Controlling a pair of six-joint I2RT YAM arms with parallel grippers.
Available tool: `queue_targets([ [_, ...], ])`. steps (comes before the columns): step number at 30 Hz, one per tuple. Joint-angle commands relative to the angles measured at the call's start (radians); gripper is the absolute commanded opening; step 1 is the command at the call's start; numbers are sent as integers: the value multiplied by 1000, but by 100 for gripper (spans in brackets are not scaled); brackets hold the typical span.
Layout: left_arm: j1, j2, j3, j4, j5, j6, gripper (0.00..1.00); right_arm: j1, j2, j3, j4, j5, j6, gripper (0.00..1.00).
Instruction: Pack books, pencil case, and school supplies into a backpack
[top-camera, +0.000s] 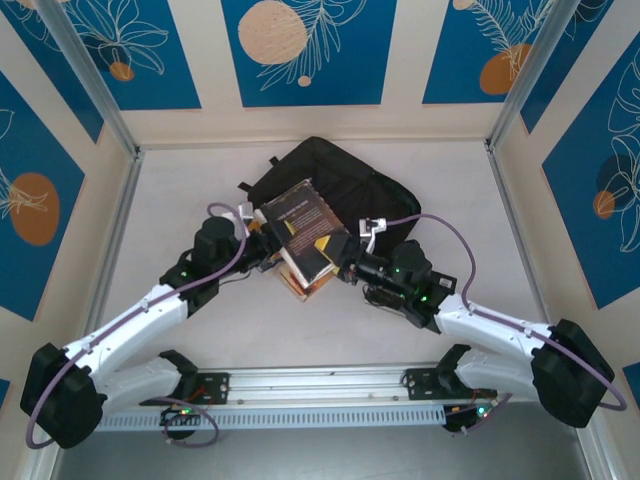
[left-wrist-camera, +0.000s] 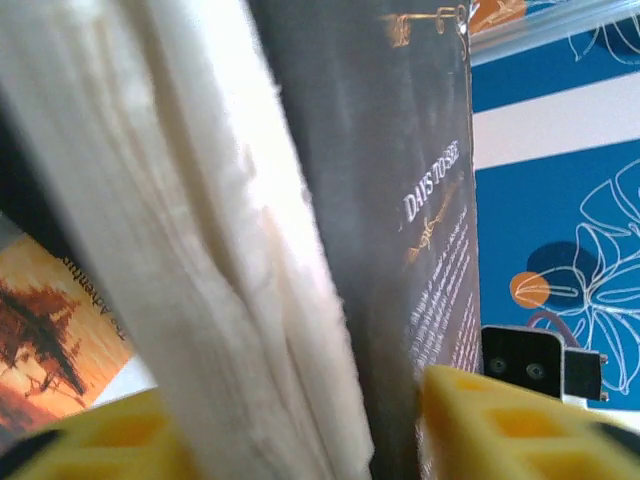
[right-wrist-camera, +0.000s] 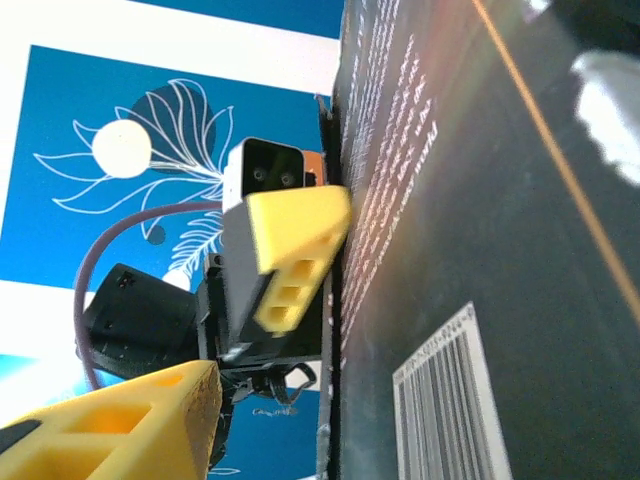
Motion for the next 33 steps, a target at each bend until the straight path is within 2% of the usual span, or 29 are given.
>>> queue_targets([
  [1, 6, -22, 18, 63, 6, -1, 25, -8, -49, -20, 36, 16, -1, 0],
  [4, 5, -31, -5, 91, 5, -32, 0, -13, -55, -25, 11, 37, -6, 0],
  [7, 5, -38, -24, 118, -2, -65, 0, -14, -53, -19, -19, 47, -18, 0],
  [8, 6, -46, -31, 127, -12, -77, 0, -13, -54, -18, -31, 55, -18, 3],
  [11, 4, -82, -56, 129, -68, -112, 0, -7, -59, -39, -38, 98, -2, 32],
  [13, 4, -108, -83, 149, -110, -136, 0, 2, -67, -51, -36, 132, 5, 46],
  [17, 4, -137, -102, 137, -162, -131, 0, 30, -82, -63, -41, 200, 30, 61],
  [25, 4, -147, -109, 137, -193, -122, 0, 64, -78, -98, 17, 263, 61, 71],
  [28, 1, -132, -108, 149, -183, -128, 0, 68, -67, -93, 26, 269, 52, 71],
  [33, -10, -97, -113, 185, -165, -145, 0, 77, 18, -65, 136, 270, 62, 60],
])
